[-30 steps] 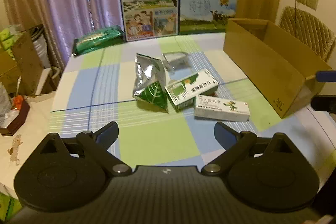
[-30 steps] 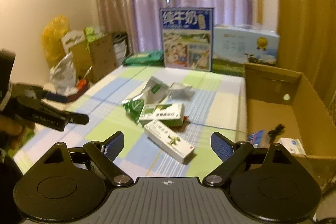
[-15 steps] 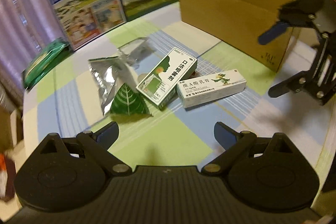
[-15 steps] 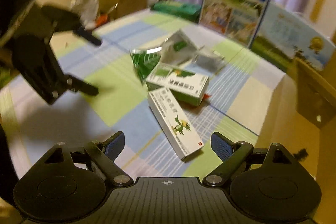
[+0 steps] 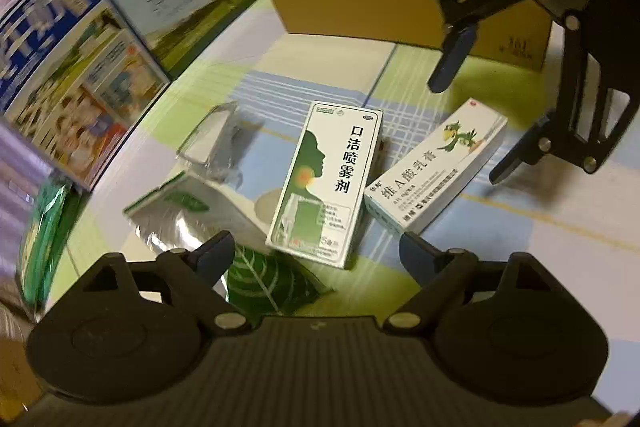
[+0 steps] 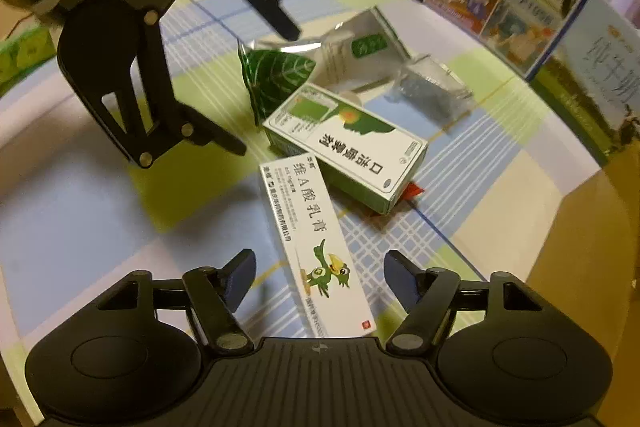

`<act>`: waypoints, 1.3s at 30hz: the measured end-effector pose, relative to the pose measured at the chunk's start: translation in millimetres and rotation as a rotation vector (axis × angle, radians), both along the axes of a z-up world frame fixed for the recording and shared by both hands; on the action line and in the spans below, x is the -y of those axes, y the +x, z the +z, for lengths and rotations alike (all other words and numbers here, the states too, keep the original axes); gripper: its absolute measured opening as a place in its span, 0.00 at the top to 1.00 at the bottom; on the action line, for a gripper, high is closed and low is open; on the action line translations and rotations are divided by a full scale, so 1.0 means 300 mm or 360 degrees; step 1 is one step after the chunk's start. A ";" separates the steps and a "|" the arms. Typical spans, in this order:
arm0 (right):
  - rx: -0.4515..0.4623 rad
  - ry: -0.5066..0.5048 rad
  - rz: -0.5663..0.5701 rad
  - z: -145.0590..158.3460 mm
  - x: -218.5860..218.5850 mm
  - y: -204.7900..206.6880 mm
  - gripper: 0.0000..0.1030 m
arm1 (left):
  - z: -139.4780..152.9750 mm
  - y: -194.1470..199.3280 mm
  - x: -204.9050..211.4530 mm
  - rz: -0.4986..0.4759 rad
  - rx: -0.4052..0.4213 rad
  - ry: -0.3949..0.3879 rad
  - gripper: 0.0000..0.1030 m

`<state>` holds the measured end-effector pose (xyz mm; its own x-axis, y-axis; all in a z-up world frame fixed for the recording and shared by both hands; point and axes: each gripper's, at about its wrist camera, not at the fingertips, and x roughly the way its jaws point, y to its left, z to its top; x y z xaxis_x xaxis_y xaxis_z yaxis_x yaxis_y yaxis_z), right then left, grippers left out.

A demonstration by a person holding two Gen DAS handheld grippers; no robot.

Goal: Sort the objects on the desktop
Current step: 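Grasp the green mouth spray box with the left tool while the right tool grasps the white ointment box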

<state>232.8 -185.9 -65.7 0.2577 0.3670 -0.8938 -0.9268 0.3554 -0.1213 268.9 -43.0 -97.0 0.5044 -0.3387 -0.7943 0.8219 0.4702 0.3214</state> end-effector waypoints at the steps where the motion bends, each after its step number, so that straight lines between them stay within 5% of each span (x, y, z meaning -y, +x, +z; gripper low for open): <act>1: -0.0004 -0.0014 0.0006 -0.011 -0.007 0.005 0.36 | -0.010 0.011 0.006 -0.0028 0.0005 0.0013 0.16; 14: -0.0019 -0.0104 0.0004 -0.085 -0.040 0.023 0.58 | -0.093 0.112 0.076 -0.0125 -0.0089 0.0053 0.47; 18: -0.0014 -0.0100 -0.0007 -0.079 -0.027 0.003 0.62 | -0.091 0.086 0.083 -0.0095 -0.0081 0.0067 0.50; 23: -0.0050 -0.0058 -0.0178 -0.058 0.027 -0.062 0.66 | -0.060 0.004 0.087 0.0105 -0.0131 0.0042 0.51; 33: -0.0135 0.0141 -0.0851 -0.035 0.246 -0.246 0.66 | -0.017 -0.289 0.102 0.0490 -0.0341 -0.0044 0.51; 39: -0.0066 0.0315 -0.0896 -0.033 0.297 -0.332 0.65 | -0.002 -0.400 0.102 0.0631 -0.0379 -0.0235 0.51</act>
<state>133.4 -274.9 -75.5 0.4271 0.3448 -0.8359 -0.5919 0.8054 0.0297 148.9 -73.4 -97.6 0.4272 -0.2747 -0.8614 0.6127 0.7886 0.0523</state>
